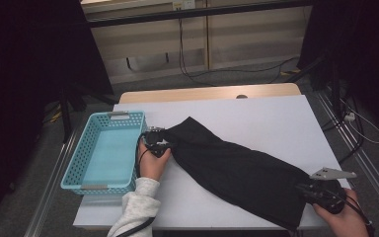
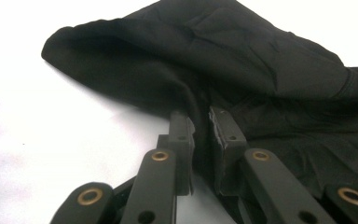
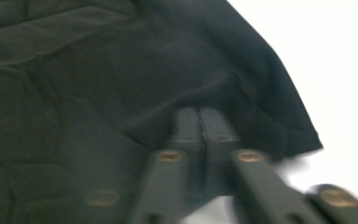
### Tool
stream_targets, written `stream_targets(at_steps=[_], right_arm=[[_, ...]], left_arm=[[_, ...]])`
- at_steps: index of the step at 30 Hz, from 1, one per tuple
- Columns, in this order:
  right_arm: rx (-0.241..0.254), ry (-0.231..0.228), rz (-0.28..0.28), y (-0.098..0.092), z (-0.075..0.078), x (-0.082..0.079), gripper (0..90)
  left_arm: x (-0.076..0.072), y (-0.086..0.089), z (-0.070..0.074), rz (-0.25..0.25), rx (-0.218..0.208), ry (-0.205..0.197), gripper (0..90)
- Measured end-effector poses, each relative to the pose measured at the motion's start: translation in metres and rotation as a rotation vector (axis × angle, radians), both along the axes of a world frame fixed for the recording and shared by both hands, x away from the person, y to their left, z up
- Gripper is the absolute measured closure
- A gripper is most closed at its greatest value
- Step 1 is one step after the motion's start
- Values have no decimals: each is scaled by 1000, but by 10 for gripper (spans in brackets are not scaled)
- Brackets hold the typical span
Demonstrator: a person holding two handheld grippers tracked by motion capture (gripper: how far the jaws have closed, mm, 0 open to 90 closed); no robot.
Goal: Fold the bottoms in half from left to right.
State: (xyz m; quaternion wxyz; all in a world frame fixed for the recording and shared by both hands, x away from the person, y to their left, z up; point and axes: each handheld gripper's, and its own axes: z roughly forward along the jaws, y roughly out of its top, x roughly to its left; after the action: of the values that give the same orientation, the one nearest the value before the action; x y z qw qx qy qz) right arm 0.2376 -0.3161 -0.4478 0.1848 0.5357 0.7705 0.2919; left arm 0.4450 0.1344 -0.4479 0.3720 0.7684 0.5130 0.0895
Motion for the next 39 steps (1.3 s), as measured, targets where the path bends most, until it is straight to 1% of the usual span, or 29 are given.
stream_targets(at_steps=[1,4,5,7,9,12,13,15,16,17,18,19,20,22,23,24,25,26,28,29,30,31,32,33,36,37,38,39], right_arm=[[-6,-1,5,0,0,0,898],[7,6,7,-3,2,0,900],[3,6,3,-6,3,-1,900],[16,7,-7,-12,8,-3,900],[20,4,-17,-18,12,-5,900],[26,17,-9,-22,9,-6,900],[37,23,3,-21,8,-6,883],[35,9,-14,-19,9,-5,760],[46,-5,-16,-19,11,-3,714],[48,-29,-25,-18,13,-1,654],[39,-47,-32,-18,14,0,619],[21,-67,-53,-19,16,4,595],[22,-82,-78,-21,16,8,562],[43,-96,-103,-26,14,16,507],[45,-101,-111,-28,12,19,495],[49,-101,-111,-29,9,22,492],[59,-91,-113,-29,5,26,477],[59,-86,-119,-28,2,30,456],[60,-66,-108,-26,-4,35,450],[64,-54,-112,-25,-7,37,434],[53,-62,-111,-22,-8,38,434],[40,-60,-110,-21,-8,39,440],[37,-51,-114,-19,-7,39,469],[37,-44,-115,-18,-6,39,514],[40,-27,-77,-13,-5,38,683],[49,-15,-65,-11,-4,38,754],[69,-2,-57,-11,-4,37,842],[91,8,-52,-11,-4,37,865]], left_arm=[[0,0,0,2,0,2,802],[0,0,0,3,-3,2,802],[0,1,0,6,-4,-1,803],[0,1,0,7,-5,0,803],[0,1,0,9,-5,1,803],[0,0,0,7,-2,0,803],[0,0,0,8,-2,0,803],[0,0,1,7,-3,-3,801],[0,0,0,6,0,-3,800],[0,0,0,5,1,-2,800],[0,0,0,5,1,-1,801],[0,1,0,6,2,-2,800],[0,1,0,6,2,-1,800],[-1,1,-1,5,4,0,800],[-1,1,-1,5,6,0,800],[-1,1,-1,5,6,0,800],[-1,1,-1,5,8,-1,801],[-1,1,-1,5,9,-2,801],[-1,1,-1,5,11,-1,801],[-1,1,-1,5,12,-1,801],[-1,1,-1,4,11,2,804],[-1,1,-2,4,10,5,812],[-2,1,-2,5,13,5,816],[-2,1,-2,5,13,3,816],[-2,1,-2,3,16,-1,815],[-2,0,-1,5,15,-1,815],[-2,0,-1,5,14,-1,814],[-2,0,-1,5,13,0,814]])
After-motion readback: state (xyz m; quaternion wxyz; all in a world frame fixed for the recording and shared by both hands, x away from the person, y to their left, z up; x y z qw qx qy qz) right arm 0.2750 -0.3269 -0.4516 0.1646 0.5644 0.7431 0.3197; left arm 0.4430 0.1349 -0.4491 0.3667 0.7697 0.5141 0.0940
